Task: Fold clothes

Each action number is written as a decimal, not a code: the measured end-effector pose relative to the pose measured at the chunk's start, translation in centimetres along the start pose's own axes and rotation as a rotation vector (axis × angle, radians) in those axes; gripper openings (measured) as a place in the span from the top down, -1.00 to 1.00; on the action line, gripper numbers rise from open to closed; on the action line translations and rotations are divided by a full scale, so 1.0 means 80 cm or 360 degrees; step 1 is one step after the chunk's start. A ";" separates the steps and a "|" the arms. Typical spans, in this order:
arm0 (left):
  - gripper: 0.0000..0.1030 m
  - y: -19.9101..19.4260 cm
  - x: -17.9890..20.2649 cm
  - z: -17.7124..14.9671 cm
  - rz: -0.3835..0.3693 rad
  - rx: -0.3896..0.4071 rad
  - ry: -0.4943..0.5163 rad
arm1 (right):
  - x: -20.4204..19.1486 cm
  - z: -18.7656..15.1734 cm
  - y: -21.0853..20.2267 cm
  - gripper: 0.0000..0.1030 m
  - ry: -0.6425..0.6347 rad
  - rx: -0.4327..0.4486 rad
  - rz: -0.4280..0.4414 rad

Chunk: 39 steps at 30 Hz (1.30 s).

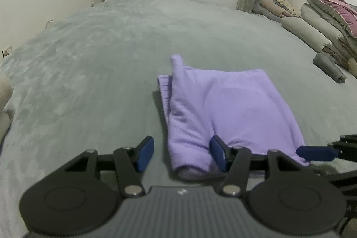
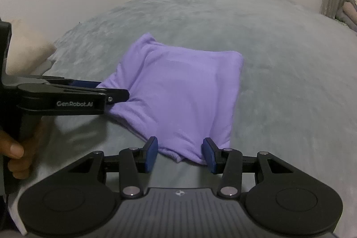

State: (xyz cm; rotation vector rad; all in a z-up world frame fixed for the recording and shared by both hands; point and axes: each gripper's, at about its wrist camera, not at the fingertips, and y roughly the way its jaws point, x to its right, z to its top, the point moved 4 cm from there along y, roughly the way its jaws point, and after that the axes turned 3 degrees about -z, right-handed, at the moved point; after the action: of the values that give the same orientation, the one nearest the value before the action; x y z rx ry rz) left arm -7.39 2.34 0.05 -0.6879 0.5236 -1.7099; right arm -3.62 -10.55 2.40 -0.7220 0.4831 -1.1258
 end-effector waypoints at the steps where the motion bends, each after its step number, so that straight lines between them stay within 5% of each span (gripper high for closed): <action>1: -0.05 -0.003 -0.001 -0.003 -0.0002 0.0002 -0.0004 | 0.000 -0.001 -0.001 0.15 0.0003 0.0002 -0.0001; 14: -0.25 -0.046 -0.010 -0.009 -0.0095 0.0049 -0.0037 | 0.011 -0.017 -0.030 0.13 0.0061 0.0043 0.0065; 19: -0.68 -0.049 0.008 -0.013 -0.0063 0.0057 0.0032 | 0.015 -0.012 -0.036 -0.56 0.0179 0.0113 -0.0057; 23: -0.95 -0.044 0.013 -0.017 -0.0001 0.0039 0.0083 | 0.011 -0.006 -0.033 -0.59 0.0199 0.0145 -0.0129; 29: -1.00 -0.044 0.006 -0.014 0.0044 0.0033 0.0056 | 0.016 -0.003 -0.029 -0.60 0.0211 0.0125 -0.0170; 39: -1.00 -0.047 0.024 -0.020 0.0164 0.0034 0.0209 | 0.015 -0.004 -0.024 -0.95 0.0180 0.0093 -0.0277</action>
State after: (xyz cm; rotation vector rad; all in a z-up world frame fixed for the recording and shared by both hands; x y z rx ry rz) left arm -11.48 1.37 1.73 -0.5266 0.6209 -1.6686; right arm -4.59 -12.23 3.60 -0.6614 0.4874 -1.3441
